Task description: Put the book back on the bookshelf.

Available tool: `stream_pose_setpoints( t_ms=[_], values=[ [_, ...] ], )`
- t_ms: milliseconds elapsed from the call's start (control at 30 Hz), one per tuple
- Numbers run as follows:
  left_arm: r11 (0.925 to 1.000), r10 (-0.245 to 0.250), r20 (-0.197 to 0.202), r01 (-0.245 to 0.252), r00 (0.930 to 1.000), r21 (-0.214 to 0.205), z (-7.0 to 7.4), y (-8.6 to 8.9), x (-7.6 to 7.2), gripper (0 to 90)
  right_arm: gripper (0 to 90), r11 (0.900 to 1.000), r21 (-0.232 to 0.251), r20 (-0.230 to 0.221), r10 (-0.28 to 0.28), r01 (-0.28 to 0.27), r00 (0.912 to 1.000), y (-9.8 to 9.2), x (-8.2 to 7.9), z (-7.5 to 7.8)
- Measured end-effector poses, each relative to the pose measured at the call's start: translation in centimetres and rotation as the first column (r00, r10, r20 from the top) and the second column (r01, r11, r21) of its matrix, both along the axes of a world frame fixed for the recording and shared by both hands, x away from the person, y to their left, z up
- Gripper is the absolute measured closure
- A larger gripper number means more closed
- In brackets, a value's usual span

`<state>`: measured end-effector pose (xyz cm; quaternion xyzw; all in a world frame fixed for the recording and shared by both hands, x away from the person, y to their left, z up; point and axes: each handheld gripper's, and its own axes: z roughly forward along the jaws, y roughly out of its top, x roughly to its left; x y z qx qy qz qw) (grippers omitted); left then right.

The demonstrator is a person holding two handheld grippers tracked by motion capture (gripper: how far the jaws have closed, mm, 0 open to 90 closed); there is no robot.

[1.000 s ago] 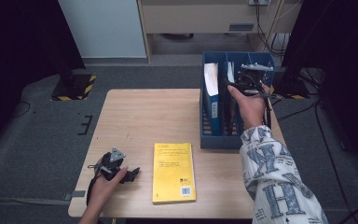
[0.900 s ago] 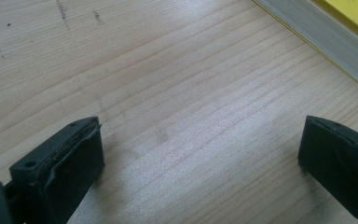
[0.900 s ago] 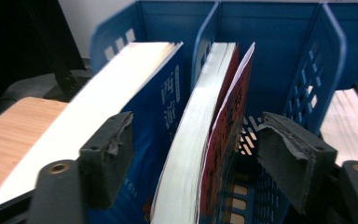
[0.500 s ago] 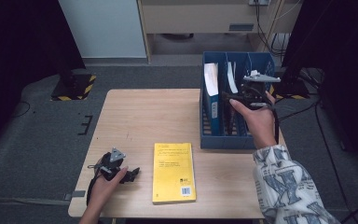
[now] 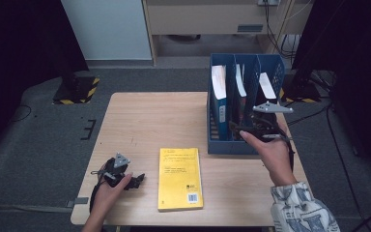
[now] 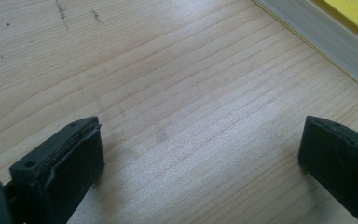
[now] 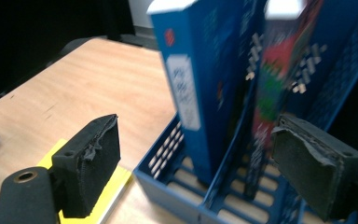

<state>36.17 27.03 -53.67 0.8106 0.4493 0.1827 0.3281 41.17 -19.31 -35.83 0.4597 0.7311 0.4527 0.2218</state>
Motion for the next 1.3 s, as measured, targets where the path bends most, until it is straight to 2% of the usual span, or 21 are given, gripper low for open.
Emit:
stream_pose_setpoints(
  t_ms=[167,333,433,600,667,800,900,967,1100,1300],
  values=[
    [1.0000,-0.003,0.002,0.003,1.0000,-0.003,0.0,0.0,0.0,0.0,15.3,0.9986,0.018,-0.022,0.051,-0.050,0.9985,0.7,-1.1,-2.1],
    [1.0000,-0.006,0.001,0.006,1.0000,-0.003,0.0,0.0,0.1,0.0,15.5,0.9933,0.039,-0.046,0.111,-0.109,0.9928,1.9,-1.8,-3.9],
    [1.0000,-0.008,0.002,0.008,1.0000,-0.002,0.0,0.0,0.1,0.0,15.5,0.9871,0.051,-0.059,0.155,-0.152,0.9861,2.9,-2.5,-4.9],
    [1.0000,-0.008,0.002,0.008,1.0000,-0.002,0.0,0.0,0.1,0.0,15.3,0.9735,0.032,-0.088,0.228,-0.226,0.9696,4.6,-3.6,-6.7],
    [1.0000,-0.009,0.000,0.009,1.0000,0.001,0.0,-0.1,0.0,0.0,15.4,0.9674,0.054,-0.096,0.252,-0.248,0.9631,5.1,-3.9,-7.4],
    [0.9999,-0.010,0.001,0.010,0.9999,-0.001,0.0,-0.2,-0.1,0.0,16.6,0.9632,0.068,-0.097,0.266,-0.260,0.9591,5.6,-4.1,-8.6],
    [1.0000,-0.005,0.000,0.005,1.0000,-0.001,0.0,-0.3,0.0,0.0,18.6,0.9596,0.025,-0.103,0.281,-0.280,0.9540,6.1,-4.6,-9.8],
    [1.0000,-0.001,-0.003,0.001,1.0000,0.001,0.1,-0.3,0.0,0.3,21.5,0.9613,0.016,-0.109,0.275,-0.275,0.9552,6.2,-4.9,-10.3],
    [0.9999,-0.002,-0.001,0.002,1.0000,-0.014,0.3,-0.3,-0.2,3.7,23.1,0.9600,0.014,-0.129,0.279,-0.279,0.9515,6.2,-5.4,-11.4],
    [0.9982,-0.033,0.026,0.034,0.9991,-0.049,1.0,-0.7,-0.9,3.5,24.4,0.9481,0.010,-0.148,0.316,-0.318,0.9372,7.0,-6.0,-12.6]
  ],
)
